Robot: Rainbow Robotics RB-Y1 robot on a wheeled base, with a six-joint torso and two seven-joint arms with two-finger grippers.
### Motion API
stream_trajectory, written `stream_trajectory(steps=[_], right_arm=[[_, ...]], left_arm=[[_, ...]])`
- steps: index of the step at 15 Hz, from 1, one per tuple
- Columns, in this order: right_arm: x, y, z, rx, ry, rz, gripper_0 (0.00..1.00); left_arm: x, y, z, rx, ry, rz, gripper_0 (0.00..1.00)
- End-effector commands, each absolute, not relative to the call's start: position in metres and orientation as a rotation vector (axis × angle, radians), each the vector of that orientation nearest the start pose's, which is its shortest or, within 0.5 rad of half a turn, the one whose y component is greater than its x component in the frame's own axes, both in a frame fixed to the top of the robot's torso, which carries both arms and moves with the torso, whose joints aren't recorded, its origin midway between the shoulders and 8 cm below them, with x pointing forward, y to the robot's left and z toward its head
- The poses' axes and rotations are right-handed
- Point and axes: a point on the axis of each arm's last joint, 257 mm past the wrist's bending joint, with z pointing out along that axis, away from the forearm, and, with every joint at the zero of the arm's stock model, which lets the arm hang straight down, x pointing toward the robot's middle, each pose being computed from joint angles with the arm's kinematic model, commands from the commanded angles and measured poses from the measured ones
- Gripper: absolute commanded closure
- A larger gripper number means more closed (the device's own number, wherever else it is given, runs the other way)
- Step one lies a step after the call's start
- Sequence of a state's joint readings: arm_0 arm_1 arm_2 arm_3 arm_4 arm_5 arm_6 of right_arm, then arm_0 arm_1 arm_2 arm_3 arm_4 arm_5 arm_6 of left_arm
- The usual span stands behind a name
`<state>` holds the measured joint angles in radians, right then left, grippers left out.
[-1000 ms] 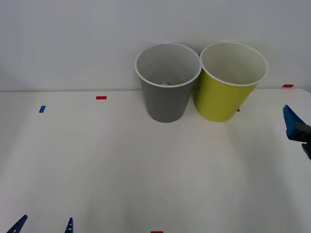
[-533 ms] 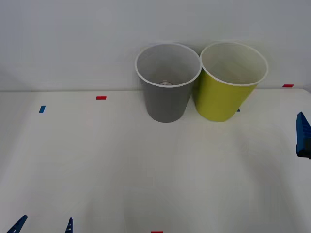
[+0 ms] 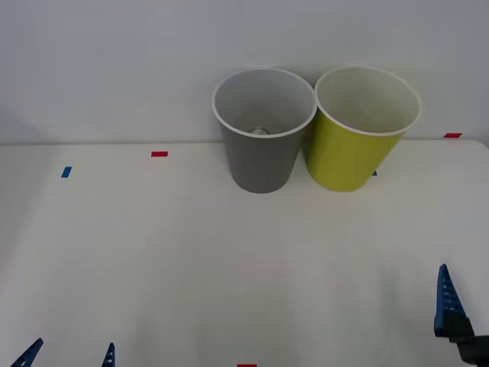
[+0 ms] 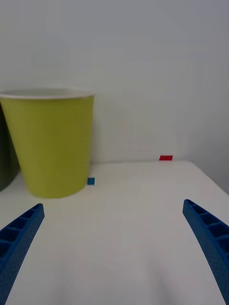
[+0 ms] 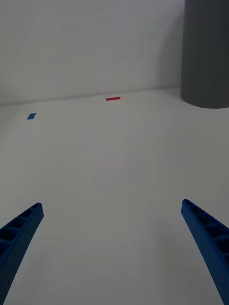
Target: Put cans in the gray bin and PET bottles in the light green bin.
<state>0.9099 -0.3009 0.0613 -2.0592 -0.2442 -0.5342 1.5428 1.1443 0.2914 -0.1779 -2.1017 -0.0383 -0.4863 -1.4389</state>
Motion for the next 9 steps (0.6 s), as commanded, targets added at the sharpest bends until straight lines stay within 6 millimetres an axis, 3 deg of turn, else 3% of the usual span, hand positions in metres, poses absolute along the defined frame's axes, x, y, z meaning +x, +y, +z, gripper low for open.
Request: stream_trajectory(steps=[1, 4, 9], right_arm=[[0.255, -0.319, -0.225, -0.010, 1.514, -0.120, 0.00], [0.230, -0.302, -0.247, 0.001, 1.596, -0.074, 0.00], [0.209, -0.294, -0.263, 0.024, 1.660, -0.045, 0.00]], left_arm=[[0.209, 0.267, -0.264, 0.071, 1.699, 0.034, 0.00], [0.209, 0.267, -0.264, 0.071, 1.699, 0.034, 0.00], [0.209, 0.267, -0.264, 0.071, 1.699, 0.034, 0.00]])
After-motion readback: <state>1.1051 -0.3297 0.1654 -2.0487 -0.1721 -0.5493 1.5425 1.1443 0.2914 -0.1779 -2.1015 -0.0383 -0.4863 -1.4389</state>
